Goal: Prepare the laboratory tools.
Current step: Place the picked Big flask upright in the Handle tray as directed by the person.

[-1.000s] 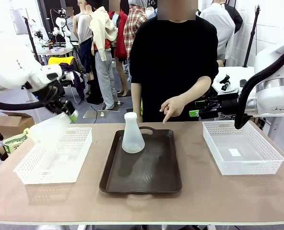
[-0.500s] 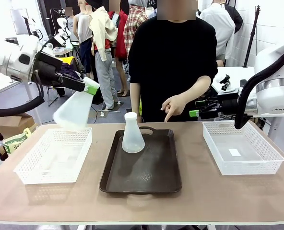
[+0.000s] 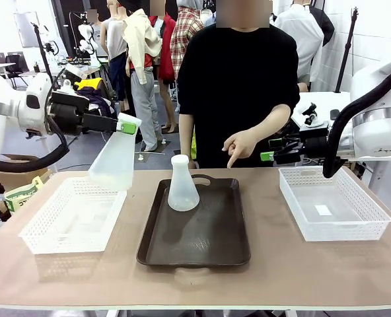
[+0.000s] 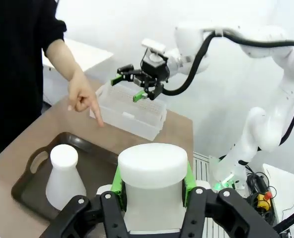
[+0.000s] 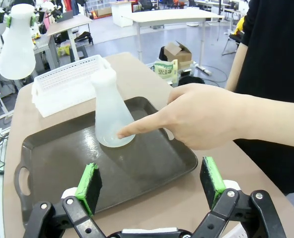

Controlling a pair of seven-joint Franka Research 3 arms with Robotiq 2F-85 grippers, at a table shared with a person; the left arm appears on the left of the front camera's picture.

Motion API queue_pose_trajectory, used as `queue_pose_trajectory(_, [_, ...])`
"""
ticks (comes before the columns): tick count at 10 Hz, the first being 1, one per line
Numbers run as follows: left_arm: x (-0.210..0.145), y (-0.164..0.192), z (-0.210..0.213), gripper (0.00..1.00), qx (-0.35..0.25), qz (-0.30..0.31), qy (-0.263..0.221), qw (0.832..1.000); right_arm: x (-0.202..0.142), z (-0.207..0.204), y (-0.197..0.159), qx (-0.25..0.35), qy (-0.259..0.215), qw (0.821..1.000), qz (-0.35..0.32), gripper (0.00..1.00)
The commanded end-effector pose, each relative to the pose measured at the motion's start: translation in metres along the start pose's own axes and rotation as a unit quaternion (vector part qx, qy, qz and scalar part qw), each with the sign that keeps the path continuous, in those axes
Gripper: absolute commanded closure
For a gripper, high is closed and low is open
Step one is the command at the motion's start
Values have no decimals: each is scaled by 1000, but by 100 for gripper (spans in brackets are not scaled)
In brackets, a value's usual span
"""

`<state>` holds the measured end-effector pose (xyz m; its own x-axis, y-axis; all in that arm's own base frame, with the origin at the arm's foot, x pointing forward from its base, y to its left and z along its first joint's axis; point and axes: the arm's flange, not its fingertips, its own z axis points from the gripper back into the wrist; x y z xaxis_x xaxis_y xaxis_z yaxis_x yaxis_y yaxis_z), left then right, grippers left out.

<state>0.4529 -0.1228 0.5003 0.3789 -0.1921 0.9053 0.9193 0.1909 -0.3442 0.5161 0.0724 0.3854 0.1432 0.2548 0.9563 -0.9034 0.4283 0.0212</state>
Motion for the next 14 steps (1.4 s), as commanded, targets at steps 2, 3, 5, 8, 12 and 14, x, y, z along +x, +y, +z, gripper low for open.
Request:
queue_pose_trajectory(2, [16,-21,-3,100,-13,-81,-9,997,1,-1,0,-2,4,1000,0,0])
queue_pose_trajectory(3, [16,-21,-3,100,-13,-81,-9,997,1,-1,0,-2,4,1000,0,0])
queue_pose_trajectory(5, [-1,-14,-23,100,-32,-75,8,997,1,-1,0,-2,4,1000,0,0])
queue_pose_trajectory(8, [-27,-30,-101,100,-105,-190,-29,976,1,-1,0,-2,4,1000,0,0])
queue_pose_trajectory(12, [-60,-37,-177,100,-185,-279,-32,942,1,-1,0,-2,4,1000,0,0])
queue_pose_trajectory(14, [-77,-13,-205,100,-149,-291,-62,943,1,-1,0,-2,4,1000,0,0])
